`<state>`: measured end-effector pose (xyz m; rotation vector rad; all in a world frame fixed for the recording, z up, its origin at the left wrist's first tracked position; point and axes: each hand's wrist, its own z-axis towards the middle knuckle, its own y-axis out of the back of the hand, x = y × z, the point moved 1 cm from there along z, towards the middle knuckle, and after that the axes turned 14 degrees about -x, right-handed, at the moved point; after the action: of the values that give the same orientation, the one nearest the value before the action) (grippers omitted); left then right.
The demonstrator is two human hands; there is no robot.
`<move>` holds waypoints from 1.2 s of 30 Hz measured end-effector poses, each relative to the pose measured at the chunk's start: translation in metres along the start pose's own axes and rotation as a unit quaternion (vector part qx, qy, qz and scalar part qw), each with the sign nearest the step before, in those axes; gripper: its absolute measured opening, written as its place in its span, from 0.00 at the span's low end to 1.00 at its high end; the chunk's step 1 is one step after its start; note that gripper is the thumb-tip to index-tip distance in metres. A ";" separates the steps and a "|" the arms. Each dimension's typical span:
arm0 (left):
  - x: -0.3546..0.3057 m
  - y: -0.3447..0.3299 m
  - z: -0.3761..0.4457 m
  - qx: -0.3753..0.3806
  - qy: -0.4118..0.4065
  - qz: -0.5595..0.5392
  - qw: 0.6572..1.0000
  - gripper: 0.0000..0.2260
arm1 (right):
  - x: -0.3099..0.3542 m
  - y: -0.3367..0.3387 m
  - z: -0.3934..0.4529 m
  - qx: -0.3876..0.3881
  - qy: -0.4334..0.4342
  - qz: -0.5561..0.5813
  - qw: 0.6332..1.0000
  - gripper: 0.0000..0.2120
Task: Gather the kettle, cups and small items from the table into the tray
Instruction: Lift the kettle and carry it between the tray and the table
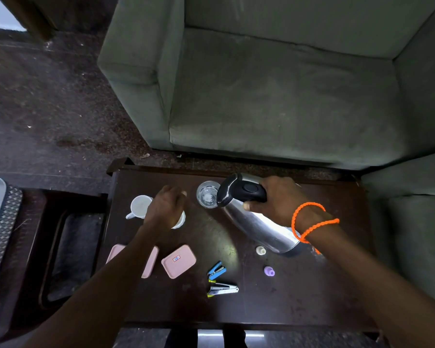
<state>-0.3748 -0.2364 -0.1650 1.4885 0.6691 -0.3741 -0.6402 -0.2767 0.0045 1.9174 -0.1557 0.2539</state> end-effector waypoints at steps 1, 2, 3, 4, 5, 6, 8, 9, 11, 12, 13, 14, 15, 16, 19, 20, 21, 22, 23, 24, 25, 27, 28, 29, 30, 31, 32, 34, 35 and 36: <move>0.000 0.000 0.001 0.005 -0.002 0.000 1.000 0.11 | 0.001 0.001 0.001 0.003 -0.001 0.000 1.000 0.19; -0.001 0.000 0.001 0.009 -0.003 0.001 1.000 0.11 | 0.001 0.001 0.001 0.007 -0.001 -0.002 1.000 0.21; -0.002 -0.001 0.002 0.011 -0.005 0.002 1.000 0.11 | 0.002 0.002 0.002 0.012 -0.001 -0.004 1.000 0.22; -0.002 -0.001 0.002 0.011 -0.006 0.002 1.000 0.11 | 0.003 0.002 0.002 0.015 0.000 -0.009 1.000 0.23; -0.003 -0.001 0.002 0.011 -0.007 0.003 1.000 0.11 | 0.003 0.003 0.003 0.017 0.001 -0.013 1.000 0.23; -0.003 -0.002 0.002 0.013 -0.008 0.004 1.000 0.11 | 0.004 0.003 0.003 0.018 0.001 -0.017 1.000 0.23; -0.002 -0.001 0.001 0.018 -0.011 0.009 1.000 0.11 | 0.006 0.005 0.003 0.023 -0.002 -0.020 1.000 0.22; -0.001 -0.001 0.001 0.019 -0.016 0.011 1.000 0.11 | 0.007 0.006 0.003 0.027 -0.004 -0.021 0.999 0.22; 0.002 -0.001 0.000 0.023 -0.027 0.018 0.999 0.10 | 0.009 0.007 0.003 0.030 -0.009 -0.024 0.999 0.22; 0.003 0.000 0.000 0.025 -0.027 0.024 0.999 0.10 | 0.010 0.008 0.002 0.030 -0.011 -0.025 0.999 0.22; 0.004 0.000 0.000 0.025 -0.025 0.028 0.999 0.10 | 0.011 0.009 0.002 0.029 -0.014 -0.026 0.999 0.22; 0.005 0.001 0.000 0.024 -0.024 0.032 0.999 0.10 | 0.012 0.010 0.002 0.029 -0.016 -0.025 0.999 0.22; 0.006 0.002 0.000 0.022 -0.023 0.034 0.999 0.10 | 0.013 0.010 0.001 0.028 -0.018 -0.023 0.999 0.21; 0.007 0.002 0.000 0.021 -0.023 0.036 0.999 0.09 | 0.014 0.011 0.001 0.026 -0.018 -0.022 0.999 0.21; 0.007 0.003 -0.001 0.023 -0.023 0.040 0.999 0.09 | 0.016 0.011 0.001 0.027 -0.013 -0.027 0.999 0.22; 0.006 0.003 -0.001 0.024 -0.024 0.041 0.999 0.10 | 0.017 0.011 0.001 0.029 -0.013 -0.029 0.999 0.22; 0.006 0.003 -0.001 0.024 -0.023 0.042 0.999 0.10 | 0.018 0.011 0.002 0.031 -0.013 -0.030 0.999 0.22; 0.006 0.003 -0.001 0.024 -0.023 0.043 0.999 0.10 | 0.018 0.012 0.002 0.033 -0.014 -0.031 0.999 0.23; 0.006 0.003 -0.001 0.024 -0.023 0.044 0.998 0.10 | 0.018 0.012 0.002 0.033 -0.015 -0.032 0.999 0.23; 0.005 0.003 -0.001 0.024 -0.024 0.045 0.998 0.11 | 0.019 0.012 0.002 0.033 -0.017 -0.033 0.999 0.23; 0.005 0.004 -0.001 0.025 -0.025 0.045 0.998 0.11 | 0.019 0.012 0.002 0.033 -0.018 -0.033 0.999 0.23; 0.004 0.004 -0.001 0.027 -0.026 0.045 0.998 0.11 | 0.020 0.012 0.002 0.035 -0.020 -0.033 0.999 0.23; 0.003 0.004 -0.001 0.026 -0.027 0.046 0.998 0.11 | 0.020 0.012 0.002 0.036 -0.021 -0.033 0.999 0.23; 0.003 0.004 -0.001 0.023 -0.027 0.046 0.998 0.11 | 0.020 0.012 0.002 0.038 -0.022 -0.033 0.998 0.23; 0.003 0.004 -0.001 0.021 -0.028 0.046 0.998 0.11 | 0.021 0.012 0.002 0.039 -0.023 -0.035 0.998 0.22; 0.003 0.004 -0.001 0.019 -0.029 0.047 0.998 0.11 | 0.022 0.013 0.002 0.040 -0.023 -0.036 0.998 0.22; 0.003 0.004 -0.002 0.018 -0.028 0.047 0.998 0.11 | 0.022 0.012 0.003 0.042 -0.023 -0.038 0.998 0.22; 0.003 0.005 -0.001 0.015 -0.027 0.047 0.998 0.11 | 0.023 0.012 0.003 0.044 -0.022 -0.042 0.998 0.22; 0.004 0.005 -0.001 0.014 -0.026 0.045 0.999 0.11 | 0.024 0.012 0.003 0.045 -0.022 -0.043 0.998 0.23; 0.004 0.005 -0.001 0.014 -0.026 0.043 0.999 0.11 | 0.024 0.012 0.004 0.046 -0.021 -0.045 0.998 0.23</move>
<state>-0.3685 -0.2348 -0.1632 1.5241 0.5599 -0.3566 -0.6194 -0.2839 0.0198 2.0166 -0.0873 0.1624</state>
